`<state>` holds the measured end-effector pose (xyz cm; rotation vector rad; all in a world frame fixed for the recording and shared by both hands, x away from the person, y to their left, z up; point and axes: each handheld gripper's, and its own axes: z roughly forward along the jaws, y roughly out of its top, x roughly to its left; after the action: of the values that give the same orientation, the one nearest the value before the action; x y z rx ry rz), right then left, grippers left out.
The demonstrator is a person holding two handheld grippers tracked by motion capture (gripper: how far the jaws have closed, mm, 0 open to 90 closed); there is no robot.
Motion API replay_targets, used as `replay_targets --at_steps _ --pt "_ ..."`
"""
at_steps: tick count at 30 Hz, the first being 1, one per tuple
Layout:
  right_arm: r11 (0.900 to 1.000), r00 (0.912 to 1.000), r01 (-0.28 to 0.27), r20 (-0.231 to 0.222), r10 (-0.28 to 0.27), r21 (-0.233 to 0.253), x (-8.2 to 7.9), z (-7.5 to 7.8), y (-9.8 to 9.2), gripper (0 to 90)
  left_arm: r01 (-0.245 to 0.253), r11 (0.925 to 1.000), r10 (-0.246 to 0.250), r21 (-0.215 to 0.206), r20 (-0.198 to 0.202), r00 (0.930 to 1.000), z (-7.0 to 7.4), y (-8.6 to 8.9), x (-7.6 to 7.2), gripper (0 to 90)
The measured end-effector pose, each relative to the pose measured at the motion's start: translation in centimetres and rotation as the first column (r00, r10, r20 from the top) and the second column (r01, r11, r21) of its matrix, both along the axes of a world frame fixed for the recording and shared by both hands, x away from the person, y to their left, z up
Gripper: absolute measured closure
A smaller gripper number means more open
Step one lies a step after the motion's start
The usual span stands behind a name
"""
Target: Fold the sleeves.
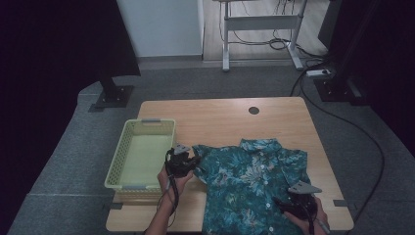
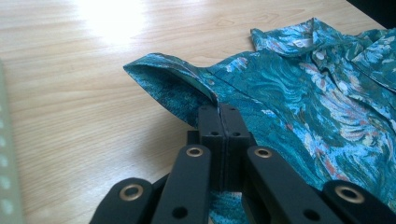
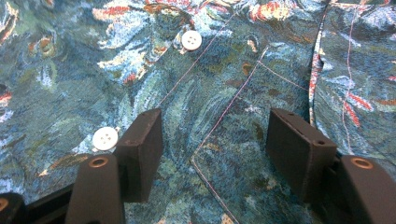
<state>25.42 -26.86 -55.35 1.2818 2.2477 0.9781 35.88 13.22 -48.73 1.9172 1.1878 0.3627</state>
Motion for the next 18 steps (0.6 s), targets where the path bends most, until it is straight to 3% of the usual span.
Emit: replay_targets --at_steps 11,18 --pt "1.000 0.9995 -0.022 0.023 0.021 0.005 -0.2 -0.2 2.0 36.2 -0.008 0.9996 0.007 0.029 0.017 0.9998 1.0 0.8 -0.5 90.0" --pt "0.999 0.9987 -0.041 0.031 0.041 0.010 -0.3 -0.3 2.9 36.7 0.022 0.9978 -0.022 0.063 -0.005 0.9997 0.2 -0.8 -0.5 89.9"
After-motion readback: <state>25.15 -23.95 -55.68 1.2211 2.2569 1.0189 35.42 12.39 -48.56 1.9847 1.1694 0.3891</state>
